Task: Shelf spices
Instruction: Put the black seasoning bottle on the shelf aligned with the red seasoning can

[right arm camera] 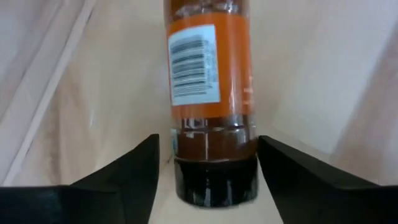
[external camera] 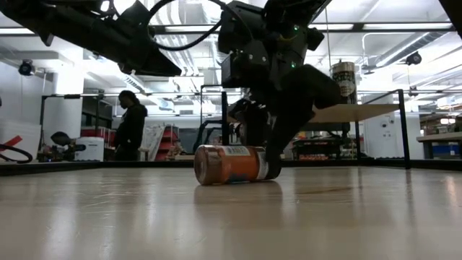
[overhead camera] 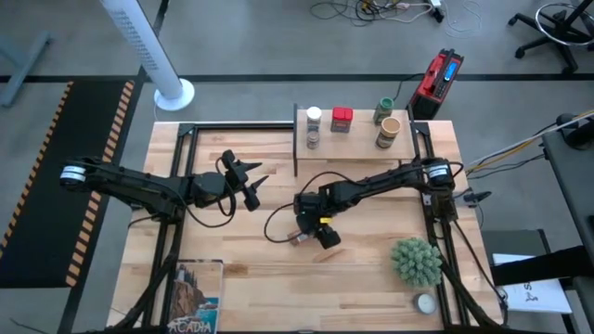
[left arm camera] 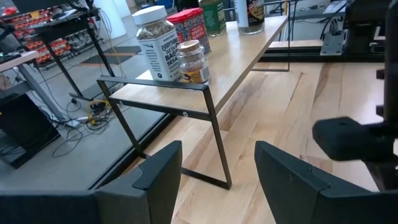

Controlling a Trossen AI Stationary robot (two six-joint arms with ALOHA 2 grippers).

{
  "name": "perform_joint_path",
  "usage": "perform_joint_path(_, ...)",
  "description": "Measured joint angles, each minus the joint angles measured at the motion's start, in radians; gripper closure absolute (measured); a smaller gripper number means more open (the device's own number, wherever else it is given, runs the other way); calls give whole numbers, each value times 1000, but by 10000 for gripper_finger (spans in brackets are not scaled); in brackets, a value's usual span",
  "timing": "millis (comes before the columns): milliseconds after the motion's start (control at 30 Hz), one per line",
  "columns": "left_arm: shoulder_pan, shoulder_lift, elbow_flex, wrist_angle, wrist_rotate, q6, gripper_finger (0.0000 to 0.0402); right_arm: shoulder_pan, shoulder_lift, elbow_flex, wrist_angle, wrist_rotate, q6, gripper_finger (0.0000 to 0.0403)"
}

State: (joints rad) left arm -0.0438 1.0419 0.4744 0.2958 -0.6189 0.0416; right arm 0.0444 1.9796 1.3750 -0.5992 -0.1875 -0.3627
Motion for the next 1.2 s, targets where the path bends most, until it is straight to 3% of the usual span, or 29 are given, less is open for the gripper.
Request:
perform_joint_path(300,0,0,0,1,0,1,209,-1,57,8,7,8,9,144)
perform_joint_path(533,0,0,0,3,0,2,209,-1,57,10,6,8,-1,216)
perform_joint_path(733,0,0,0,3,0,2,209,-1,53,10,-2,7,-2,218)
perform_joint_path(1100,0,0,0,14,6,-5,209,-25,-118,147,-390,5,22,218)
perform_joint_path(1200,0,0,0,62,87,-11,209,-51,-170,204,-522,41,51,218)
